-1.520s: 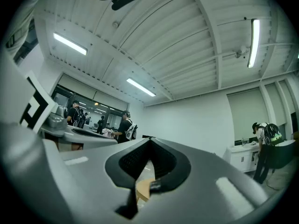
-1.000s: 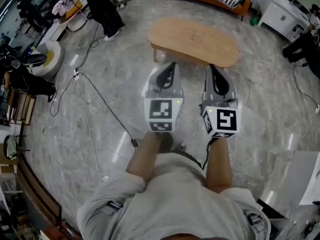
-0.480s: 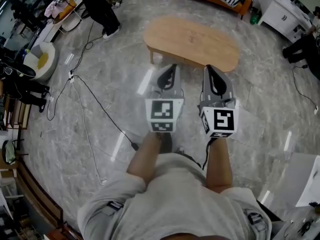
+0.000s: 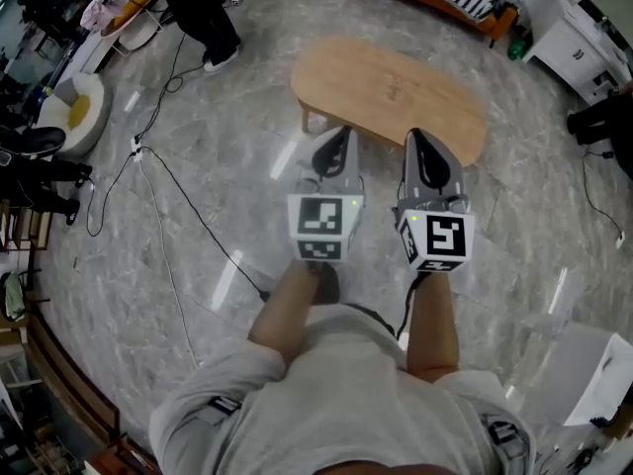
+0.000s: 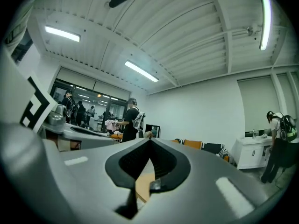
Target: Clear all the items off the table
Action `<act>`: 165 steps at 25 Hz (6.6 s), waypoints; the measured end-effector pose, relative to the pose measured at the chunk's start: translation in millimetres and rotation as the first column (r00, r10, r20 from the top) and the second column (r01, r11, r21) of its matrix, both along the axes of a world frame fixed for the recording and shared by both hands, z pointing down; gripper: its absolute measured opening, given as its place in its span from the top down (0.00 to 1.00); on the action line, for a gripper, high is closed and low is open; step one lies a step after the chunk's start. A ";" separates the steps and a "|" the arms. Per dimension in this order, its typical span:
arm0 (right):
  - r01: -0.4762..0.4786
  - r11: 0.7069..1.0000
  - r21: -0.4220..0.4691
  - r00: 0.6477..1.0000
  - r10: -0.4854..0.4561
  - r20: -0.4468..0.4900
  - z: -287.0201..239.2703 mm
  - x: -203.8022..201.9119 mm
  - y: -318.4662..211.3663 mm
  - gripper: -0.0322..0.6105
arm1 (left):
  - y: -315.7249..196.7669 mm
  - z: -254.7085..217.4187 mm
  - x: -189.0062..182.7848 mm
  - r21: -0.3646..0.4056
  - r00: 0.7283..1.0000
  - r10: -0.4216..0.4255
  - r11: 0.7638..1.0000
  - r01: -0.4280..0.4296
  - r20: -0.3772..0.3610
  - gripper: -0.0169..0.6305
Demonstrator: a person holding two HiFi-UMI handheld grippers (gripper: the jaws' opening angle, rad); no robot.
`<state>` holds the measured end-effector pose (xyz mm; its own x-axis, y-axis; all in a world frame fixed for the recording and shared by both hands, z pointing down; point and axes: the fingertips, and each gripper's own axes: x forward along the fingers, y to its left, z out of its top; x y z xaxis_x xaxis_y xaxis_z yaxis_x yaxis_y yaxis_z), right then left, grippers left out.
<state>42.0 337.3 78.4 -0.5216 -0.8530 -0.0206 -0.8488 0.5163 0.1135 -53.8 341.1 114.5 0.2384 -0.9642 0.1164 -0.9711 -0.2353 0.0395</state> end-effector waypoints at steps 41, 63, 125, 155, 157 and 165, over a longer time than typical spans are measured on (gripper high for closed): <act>-0.069 0.902 -0.425 0.997 0.070 -0.013 218.3 28.5 -431.3 0.94 | -425.4 198.1 12.9 -0.399 0.997 0.003 0.916 -0.033 -0.074 0.94; -0.211 0.751 -0.626 0.966 0.257 -0.017 427.6 79.0 -510.1 0.94 | -515.8 416.9 66.4 -0.624 0.937 0.349 0.734 -0.268 0.008 0.94; -0.386 0.467 -0.796 0.733 -0.368 -0.571 650.5 13.7 -544.5 0.85 | -544.4 578.7 7.0 -0.803 0.927 0.347 0.508 -0.312 -0.141 0.94; -0.247 0.562 -0.790 0.460 -0.649 -0.606 668.1 15.9 -531.2 0.87 | -532.0 586.3 12.6 -0.817 0.933 0.334 0.495 -0.296 -0.136 0.94; -0.237 0.576 -0.782 0.472 -0.636 -0.611 663.0 13.8 -529.8 0.88 | -526.8 584.1 12.7 -0.817 0.931 0.339 0.494 -0.297 -0.133 0.94; -0.229 0.630 -0.742 0.533 -0.557 -0.637 649.0 18.6 -532.3 0.88 | -519.6 580.2 28.8 -0.803 0.917 0.376 0.503 -0.320 -0.130 0.94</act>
<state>60.6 -195.0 727.5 -0.0997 -0.2585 0.9609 -0.4778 0.8595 0.1816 -25.0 -178.6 694.7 0.4999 -0.3047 0.8107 -0.8248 -0.4532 0.3382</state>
